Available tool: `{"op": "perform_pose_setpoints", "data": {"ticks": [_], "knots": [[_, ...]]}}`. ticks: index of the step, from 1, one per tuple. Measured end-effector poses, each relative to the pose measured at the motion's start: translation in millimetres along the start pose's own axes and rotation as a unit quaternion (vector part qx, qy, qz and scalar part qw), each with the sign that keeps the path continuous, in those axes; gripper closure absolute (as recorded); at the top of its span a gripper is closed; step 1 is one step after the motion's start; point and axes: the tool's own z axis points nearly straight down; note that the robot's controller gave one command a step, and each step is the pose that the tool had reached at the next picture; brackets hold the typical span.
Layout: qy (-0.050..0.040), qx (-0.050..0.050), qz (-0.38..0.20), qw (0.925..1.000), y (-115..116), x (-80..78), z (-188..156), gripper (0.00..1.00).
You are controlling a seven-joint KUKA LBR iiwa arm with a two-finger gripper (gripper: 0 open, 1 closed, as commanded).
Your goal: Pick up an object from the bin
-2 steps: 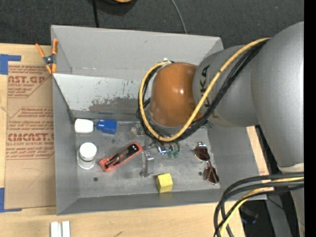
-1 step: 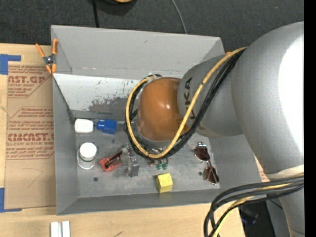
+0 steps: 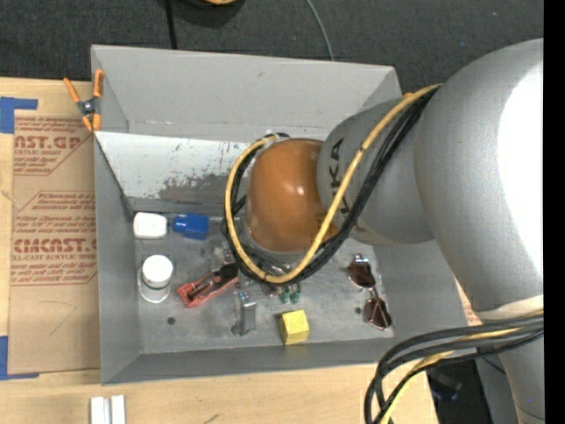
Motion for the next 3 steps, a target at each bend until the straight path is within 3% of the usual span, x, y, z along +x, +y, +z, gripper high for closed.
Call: {"op": "perform_pose_setpoints", "data": {"ticks": [2, 3], "knots": [[0.0014, 0.000, 0.022, 0.9997, 0.4, -7.4, -2.6, 0.00], [-0.0003, 0.000, 0.045, 0.9990, -9.1, -36.5, -17.5, 0.00]]}}
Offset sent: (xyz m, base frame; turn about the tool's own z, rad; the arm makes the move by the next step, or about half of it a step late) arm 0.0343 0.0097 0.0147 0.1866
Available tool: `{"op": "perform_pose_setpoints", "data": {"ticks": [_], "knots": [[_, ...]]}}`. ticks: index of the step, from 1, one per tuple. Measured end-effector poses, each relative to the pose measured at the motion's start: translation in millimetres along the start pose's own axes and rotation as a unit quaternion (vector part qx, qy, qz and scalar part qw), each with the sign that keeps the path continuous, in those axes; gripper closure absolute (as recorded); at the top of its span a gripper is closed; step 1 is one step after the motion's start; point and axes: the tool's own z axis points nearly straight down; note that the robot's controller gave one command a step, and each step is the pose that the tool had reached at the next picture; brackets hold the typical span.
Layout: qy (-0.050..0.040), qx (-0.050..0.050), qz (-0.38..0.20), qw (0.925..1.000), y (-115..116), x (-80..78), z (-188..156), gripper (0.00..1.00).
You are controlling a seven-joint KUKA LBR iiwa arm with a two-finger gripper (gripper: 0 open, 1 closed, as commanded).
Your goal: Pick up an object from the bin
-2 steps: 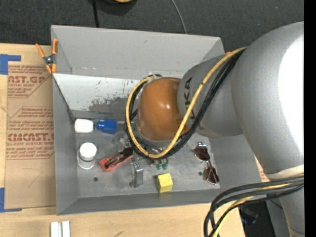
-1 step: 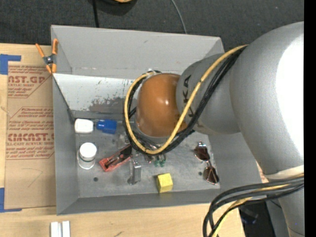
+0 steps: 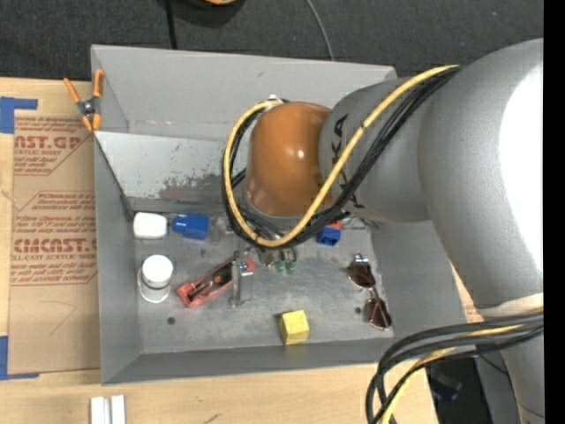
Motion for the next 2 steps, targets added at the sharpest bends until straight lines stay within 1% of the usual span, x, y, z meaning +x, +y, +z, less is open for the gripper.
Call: {"op": "perform_pose_setpoints", "data": {"ticks": [1, 2], "knots": [[-0.0017, 0.001, -0.056, 0.9984, -10.8, -3.9, -1.4, 0.00], [0.0000, 0.000, -0.007, 1.0000, -8.0, 16.9, 41.7, 1.00]]}}
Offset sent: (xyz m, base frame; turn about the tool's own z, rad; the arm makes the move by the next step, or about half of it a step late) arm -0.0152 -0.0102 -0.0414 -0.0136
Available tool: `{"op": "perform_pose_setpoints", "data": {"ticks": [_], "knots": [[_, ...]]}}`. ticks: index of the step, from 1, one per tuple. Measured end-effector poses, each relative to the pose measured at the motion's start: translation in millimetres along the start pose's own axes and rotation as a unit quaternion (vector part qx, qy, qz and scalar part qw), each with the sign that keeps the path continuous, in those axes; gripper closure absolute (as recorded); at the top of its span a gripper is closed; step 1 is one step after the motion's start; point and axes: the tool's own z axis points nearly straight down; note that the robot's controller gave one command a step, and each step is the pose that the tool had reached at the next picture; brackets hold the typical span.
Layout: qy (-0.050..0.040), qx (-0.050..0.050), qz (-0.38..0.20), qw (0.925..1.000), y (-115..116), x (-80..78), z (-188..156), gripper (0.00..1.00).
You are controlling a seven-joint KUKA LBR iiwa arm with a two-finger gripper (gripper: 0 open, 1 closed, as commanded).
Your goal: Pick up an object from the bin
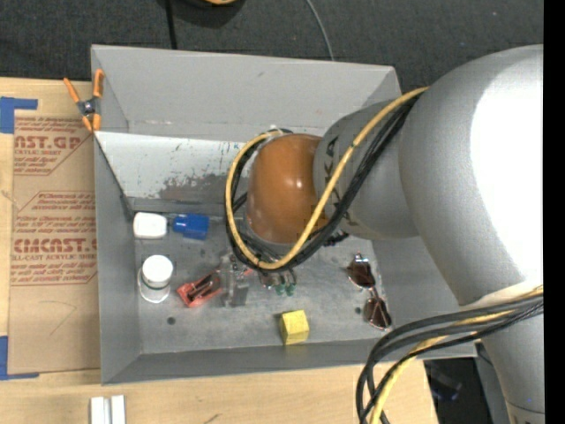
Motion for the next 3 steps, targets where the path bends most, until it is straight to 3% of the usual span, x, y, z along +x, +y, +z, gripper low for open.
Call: {"op": "perform_pose_setpoints", "data": {"ticks": [1, 2, 3], "knots": [[-0.0004, 0.000, 0.000, 1.0000, 0.0, -0.2, -0.1, 0.00], [-0.0004, 0.000, 0.000, 1.0000, -0.1, -0.2, 0.0, 1.00], [-0.0003, 0.000, 0.000, 1.0000, -0.1, -0.1, 0.1, 1.00]]}}
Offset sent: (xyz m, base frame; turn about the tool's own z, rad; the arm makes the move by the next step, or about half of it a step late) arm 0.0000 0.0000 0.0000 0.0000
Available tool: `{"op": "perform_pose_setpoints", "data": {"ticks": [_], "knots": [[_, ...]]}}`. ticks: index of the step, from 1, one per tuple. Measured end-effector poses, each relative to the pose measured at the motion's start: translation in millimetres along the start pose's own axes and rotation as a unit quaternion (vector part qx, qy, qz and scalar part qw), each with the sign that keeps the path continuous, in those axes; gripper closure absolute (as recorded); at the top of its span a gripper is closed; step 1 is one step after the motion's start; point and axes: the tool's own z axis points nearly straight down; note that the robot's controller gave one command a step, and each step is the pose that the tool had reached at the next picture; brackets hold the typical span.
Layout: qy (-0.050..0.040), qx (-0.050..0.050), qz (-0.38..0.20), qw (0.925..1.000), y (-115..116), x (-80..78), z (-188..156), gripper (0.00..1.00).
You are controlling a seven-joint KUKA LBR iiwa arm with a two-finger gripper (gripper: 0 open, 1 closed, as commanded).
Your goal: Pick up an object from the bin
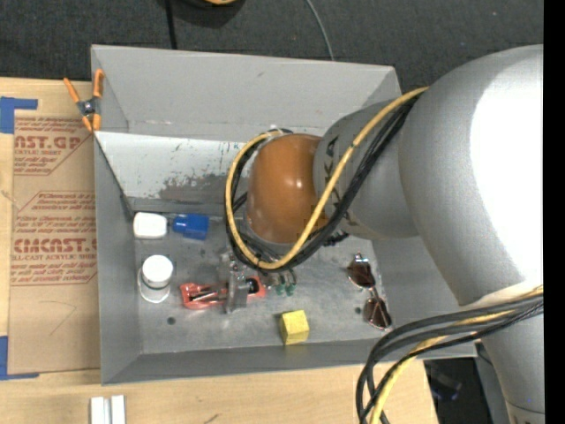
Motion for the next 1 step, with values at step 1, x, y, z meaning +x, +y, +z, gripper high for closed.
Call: {"op": "perform_pose_setpoints", "data": {"ticks": [1], "knots": [[0.0000, 0.000, -0.003, 1.0000, 0.0, -0.2, 0.2, 1.00]]}}
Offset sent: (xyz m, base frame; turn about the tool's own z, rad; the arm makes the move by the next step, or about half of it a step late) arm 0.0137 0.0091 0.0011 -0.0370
